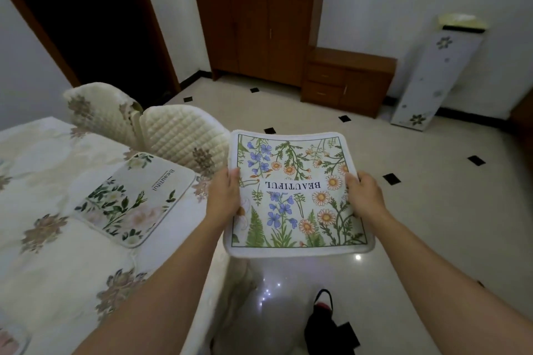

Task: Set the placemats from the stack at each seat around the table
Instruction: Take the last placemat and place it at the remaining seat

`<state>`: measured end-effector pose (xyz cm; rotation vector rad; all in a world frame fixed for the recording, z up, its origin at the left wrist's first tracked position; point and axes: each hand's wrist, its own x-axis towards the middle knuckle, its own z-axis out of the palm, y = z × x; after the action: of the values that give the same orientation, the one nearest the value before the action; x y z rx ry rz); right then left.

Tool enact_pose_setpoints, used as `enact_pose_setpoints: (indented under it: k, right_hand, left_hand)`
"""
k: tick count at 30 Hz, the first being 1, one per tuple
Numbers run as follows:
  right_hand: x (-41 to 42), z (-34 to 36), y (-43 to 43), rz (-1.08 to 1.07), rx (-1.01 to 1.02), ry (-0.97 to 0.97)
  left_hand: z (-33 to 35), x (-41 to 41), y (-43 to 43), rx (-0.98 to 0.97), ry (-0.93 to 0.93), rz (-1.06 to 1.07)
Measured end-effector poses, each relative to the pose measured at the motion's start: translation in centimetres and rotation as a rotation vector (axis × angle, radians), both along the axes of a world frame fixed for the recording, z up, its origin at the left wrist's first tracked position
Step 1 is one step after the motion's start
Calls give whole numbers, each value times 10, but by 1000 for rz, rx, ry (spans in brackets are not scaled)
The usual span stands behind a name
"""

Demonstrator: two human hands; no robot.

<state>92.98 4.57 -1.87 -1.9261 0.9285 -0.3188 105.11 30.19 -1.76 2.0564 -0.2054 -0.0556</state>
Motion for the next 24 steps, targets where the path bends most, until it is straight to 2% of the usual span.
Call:
enact_pose_setpoints:
  k: [6, 15, 24]
  right_hand:
    - [64, -13, -61, 16, 44, 1]
    - [179, -5, -176, 119, 16, 2]
    - [272, -7, -228, 213, 44, -4]
  left_hand:
    - [-6, 58, -61, 93, 14, 36]
    - [6, 144, -169, 97, 62, 121]
    - [4, 220, -215, 121, 86, 218]
